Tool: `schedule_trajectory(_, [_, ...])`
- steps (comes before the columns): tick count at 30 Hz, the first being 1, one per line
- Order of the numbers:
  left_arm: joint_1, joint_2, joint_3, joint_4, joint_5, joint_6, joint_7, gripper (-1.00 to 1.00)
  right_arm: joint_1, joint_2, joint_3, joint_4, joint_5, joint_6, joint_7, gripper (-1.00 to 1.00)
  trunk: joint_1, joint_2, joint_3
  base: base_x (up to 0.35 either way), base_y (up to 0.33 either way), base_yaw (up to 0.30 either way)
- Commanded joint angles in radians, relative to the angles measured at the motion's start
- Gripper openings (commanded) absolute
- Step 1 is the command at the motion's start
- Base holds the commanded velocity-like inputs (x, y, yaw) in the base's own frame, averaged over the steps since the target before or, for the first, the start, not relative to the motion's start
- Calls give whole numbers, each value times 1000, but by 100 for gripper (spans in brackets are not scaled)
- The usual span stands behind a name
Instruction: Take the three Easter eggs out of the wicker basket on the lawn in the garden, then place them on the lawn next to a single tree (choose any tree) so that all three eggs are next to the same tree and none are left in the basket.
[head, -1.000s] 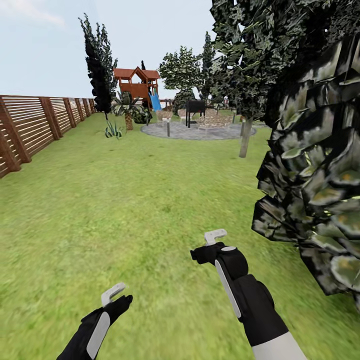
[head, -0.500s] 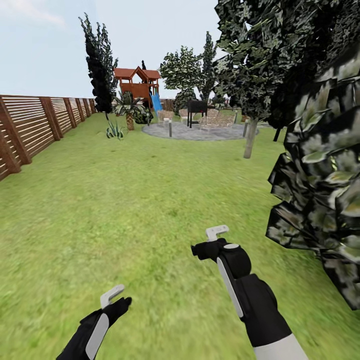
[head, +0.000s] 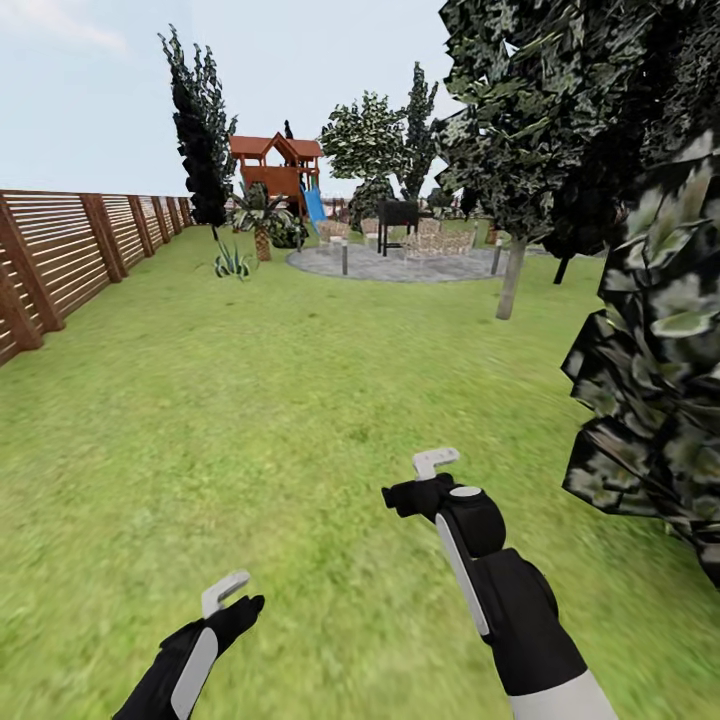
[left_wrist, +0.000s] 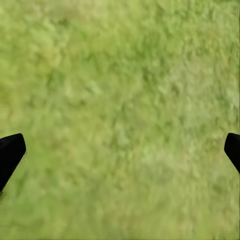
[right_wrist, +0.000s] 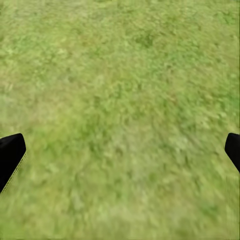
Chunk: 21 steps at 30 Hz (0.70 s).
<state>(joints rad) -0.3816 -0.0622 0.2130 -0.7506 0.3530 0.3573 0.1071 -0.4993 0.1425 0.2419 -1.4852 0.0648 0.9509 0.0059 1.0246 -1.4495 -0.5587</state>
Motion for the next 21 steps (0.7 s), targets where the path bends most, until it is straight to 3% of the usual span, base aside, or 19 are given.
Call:
schedule_trajectory(1, [0, -1, 2, -1, 11, 6, 5, 100, -1, 0, 3, -2, 7, 5, 1, 100, 0, -1, -1, 240, 255, 0])
schedule_trajectory(15, [0, -1, 2, -1, 11, 8, 5, 100, -1, 0, 1, -4, 7, 8, -2, 100, 0, -1, -1, 240, 255, -4])
schedule_trajectory(21, [0, -1, 2, -1, 11, 10, 5, 100, -1, 0, 1, -6, 7, 15, -4, 100, 0, -1, -1, 240, 255, -187])
